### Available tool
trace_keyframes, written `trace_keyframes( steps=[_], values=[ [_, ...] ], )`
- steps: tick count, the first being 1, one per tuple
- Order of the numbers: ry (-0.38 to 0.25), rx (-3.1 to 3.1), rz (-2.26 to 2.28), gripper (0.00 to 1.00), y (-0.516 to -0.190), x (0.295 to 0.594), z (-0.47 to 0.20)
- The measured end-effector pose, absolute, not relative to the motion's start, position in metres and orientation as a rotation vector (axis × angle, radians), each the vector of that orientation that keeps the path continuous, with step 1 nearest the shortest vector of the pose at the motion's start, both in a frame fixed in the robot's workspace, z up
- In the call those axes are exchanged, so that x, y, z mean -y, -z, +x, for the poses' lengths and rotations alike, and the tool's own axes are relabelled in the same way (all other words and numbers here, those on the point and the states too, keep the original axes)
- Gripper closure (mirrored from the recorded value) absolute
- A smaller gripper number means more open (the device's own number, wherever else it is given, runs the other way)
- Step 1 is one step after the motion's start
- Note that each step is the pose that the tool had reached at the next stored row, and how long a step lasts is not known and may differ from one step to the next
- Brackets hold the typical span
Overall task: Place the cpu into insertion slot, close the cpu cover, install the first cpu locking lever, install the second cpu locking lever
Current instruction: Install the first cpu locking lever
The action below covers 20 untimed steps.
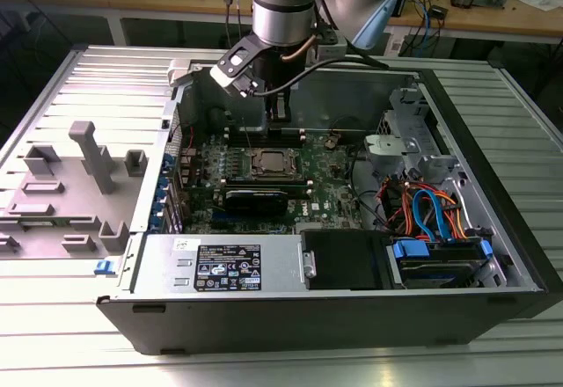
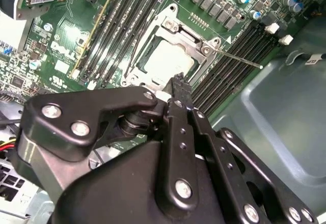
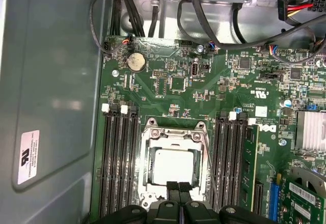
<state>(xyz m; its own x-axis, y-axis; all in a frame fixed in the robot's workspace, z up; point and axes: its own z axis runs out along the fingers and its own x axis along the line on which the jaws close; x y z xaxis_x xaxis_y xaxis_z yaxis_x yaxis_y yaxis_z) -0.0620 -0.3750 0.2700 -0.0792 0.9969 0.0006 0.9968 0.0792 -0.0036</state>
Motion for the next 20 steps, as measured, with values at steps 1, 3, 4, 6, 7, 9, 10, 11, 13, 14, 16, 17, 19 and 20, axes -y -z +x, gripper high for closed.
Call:
trace_keyframes(
  steps=[1, 3, 4, 6, 7, 9, 10, 11, 13, 14, 16, 17, 19, 20],
  values=[
    [-0.004, 2.310, -2.125, 0.89, -0.2700, 0.3750, -0.0620],
    [-0.004, 2.332, -2.101, 0.89, -0.2700, 0.3750, -0.0620],
    [-0.004, 2.348, -2.083, 0.89, -0.2701, 0.3750, -0.0620],
    [-0.004, 2.383, -2.043, 0.89, -0.2700, 0.3750, -0.0620],
    [-0.004, 2.397, -2.026, 0.89, -0.2701, 0.3750, -0.0620],
    [-0.004, 2.411, -2.009, 0.89, -0.2700, 0.3750, -0.0620],
    [-0.004, 2.411, -2.009, 0.89, -0.2700, 0.3750, -0.0620],
    [-0.004, 2.411, -2.009, 0.89, -0.2700, 0.3750, -0.0620],
    [-0.004, 2.413, -2.007, 0.89, -0.2700, 0.3751, -0.0620],
    [-0.004, 2.417, -2.003, 0.89, -0.2700, 0.3753, -0.0620],
    [-0.004, 2.429, -1.989, 0.89, -0.2700, 0.3754, -0.0620],
    [-0.004, 2.437, -1.978, 0.89, -0.2700, 0.3754, -0.0620],
    [-0.004, 2.457, -1.953, 0.89, -0.2700, 0.3754, -0.0620],
    [-0.004, 2.462, -1.947, 0.89, -0.2700, 0.3754, -0.0620]
  ],
)
